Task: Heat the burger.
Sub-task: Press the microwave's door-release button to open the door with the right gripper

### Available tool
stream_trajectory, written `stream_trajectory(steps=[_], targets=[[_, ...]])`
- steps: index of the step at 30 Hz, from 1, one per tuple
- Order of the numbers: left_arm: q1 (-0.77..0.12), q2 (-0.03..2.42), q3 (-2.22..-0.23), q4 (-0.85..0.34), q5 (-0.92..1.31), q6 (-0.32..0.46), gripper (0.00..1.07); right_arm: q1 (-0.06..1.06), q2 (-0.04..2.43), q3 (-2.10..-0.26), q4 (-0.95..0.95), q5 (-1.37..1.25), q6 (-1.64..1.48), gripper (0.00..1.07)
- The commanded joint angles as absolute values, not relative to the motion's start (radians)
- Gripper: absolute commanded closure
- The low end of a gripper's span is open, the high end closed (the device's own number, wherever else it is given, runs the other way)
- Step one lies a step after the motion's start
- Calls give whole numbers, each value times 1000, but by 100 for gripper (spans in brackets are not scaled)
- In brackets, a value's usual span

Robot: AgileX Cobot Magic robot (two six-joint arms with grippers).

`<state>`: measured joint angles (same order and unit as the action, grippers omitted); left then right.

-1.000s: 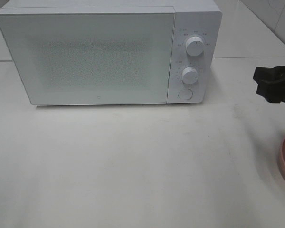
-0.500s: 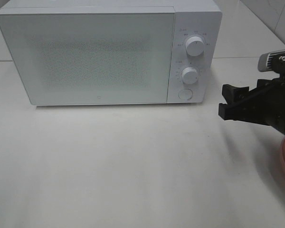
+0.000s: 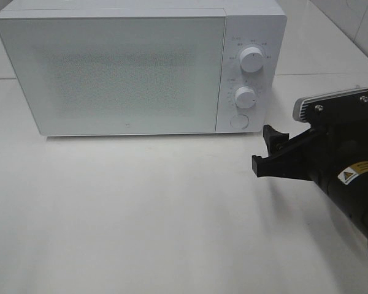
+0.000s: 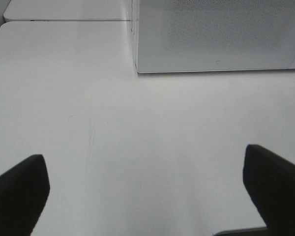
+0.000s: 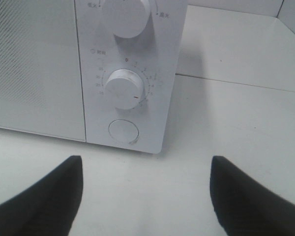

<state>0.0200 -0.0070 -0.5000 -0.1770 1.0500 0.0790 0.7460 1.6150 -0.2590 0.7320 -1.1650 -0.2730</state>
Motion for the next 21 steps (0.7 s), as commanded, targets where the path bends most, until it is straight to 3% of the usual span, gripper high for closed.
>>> stream_trajectory(steps=[1, 13, 21], targets=[[21, -30, -498, -177, 1036, 78, 7, 801, 1657, -276, 770, -1186, -239, 36], [21, -30, -498, -177, 1036, 78, 7, 821, 1727, -306, 767, -1200, -146, 36], [21, -30, -498, -177, 1036, 78, 7, 821, 1727, -306, 767, -1199, 180, 36]])
